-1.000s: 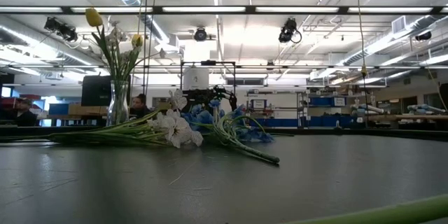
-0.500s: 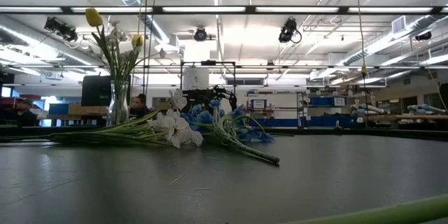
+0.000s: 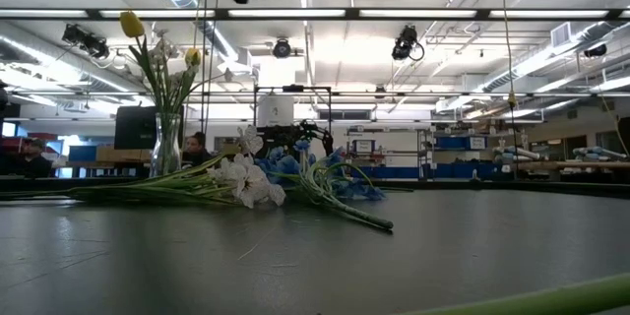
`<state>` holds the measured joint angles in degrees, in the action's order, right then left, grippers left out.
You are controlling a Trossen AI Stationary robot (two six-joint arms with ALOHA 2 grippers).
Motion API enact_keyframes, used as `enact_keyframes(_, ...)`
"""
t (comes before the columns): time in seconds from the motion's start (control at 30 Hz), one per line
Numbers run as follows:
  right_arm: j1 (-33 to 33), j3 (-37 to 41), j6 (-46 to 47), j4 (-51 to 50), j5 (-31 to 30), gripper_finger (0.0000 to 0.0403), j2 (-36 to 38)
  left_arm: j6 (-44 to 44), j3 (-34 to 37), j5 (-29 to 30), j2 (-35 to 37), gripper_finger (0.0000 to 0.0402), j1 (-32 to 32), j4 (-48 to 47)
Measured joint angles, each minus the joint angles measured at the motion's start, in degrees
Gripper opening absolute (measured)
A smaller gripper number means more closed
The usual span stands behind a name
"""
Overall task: Sort flowers into vase by color
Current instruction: Put the white flowers into the transparent vase
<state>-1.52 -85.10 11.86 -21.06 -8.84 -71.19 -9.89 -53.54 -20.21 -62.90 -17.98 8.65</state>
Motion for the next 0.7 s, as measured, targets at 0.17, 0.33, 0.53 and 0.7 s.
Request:
enact_keyframes(0.17, 0.00, 0.00, 0.00, 0.00, 0.00, 0.0103, 0.01, -2.35, 0.00, -0.03, -4.00, 0.0276, 2.14, 1.06)
enact_keyframes(0.33, 0.00, 0.00, 0.00, 0.00, 0.00, 0.0104, -0.01, -4.04, 0.00, -0.02, -6.70, 0.0276, 3.18, 1.87)
enact_keyframes(0.53, 0.00, 0.00, -0.02, 0.00, 0.00, 0.0103, 0.01, -3.68, 0.00, 1.71, -7.34, 0.0276, 3.18, 4.59)
enact_keyframes(0.7, 0.00, 0.00, -0.01, 0.00, 0.00, 0.0103, 0.01, -1.38, 0.00, 4.36, -7.34, 0.0276, 3.18, 6.91)
